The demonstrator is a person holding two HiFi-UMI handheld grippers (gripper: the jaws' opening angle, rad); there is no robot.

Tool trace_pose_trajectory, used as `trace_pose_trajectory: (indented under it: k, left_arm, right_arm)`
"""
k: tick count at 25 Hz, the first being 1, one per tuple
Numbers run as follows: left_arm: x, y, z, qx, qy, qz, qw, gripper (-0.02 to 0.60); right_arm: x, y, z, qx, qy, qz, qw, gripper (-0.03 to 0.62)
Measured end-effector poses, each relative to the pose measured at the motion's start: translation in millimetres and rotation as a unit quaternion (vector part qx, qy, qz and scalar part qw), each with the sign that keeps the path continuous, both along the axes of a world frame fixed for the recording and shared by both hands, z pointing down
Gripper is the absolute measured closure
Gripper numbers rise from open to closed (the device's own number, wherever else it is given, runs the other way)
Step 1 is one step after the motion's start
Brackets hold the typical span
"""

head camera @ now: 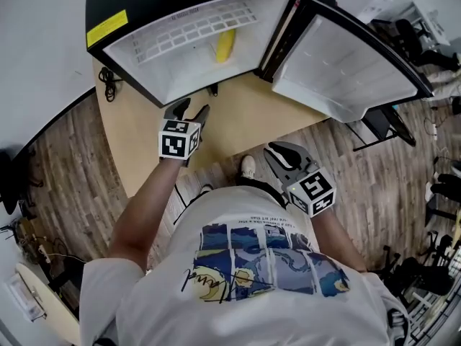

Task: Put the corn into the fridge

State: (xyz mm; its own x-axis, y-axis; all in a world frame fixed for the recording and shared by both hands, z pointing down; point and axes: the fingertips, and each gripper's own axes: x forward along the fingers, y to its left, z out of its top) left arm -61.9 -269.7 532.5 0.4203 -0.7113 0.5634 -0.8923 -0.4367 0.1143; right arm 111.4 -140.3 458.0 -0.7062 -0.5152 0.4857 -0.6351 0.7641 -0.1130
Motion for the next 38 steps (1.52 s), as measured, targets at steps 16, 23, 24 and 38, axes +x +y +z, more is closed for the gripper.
trace_pose_trajectory:
  k: [16,23,24,38]
  left_arm:
    - [-37,120,-45,0.012,0.07,0.055,0.9959,0.553]
    - [-44,173,-53,0.005,0.108,0.096,0.9895,0.572]
    - [-43,181,-56,0.007,0.11,0.105,0.9883,0.572]
    - [-31,234,-67,0.02,0.096,0.19,0.977,0.572]
  right_arm:
    - [-57,69,-1,0.015,0.006,0.038,0.999,0.543]
    - [-73,99,5,0.014,0.006,0.058,0.998,0.556]
    - [-75,103,6,0.013,0.007,0.058,0.998,0.557]
    - [-93,130,-3,0.029,0.015,0.059,0.998,0.563]
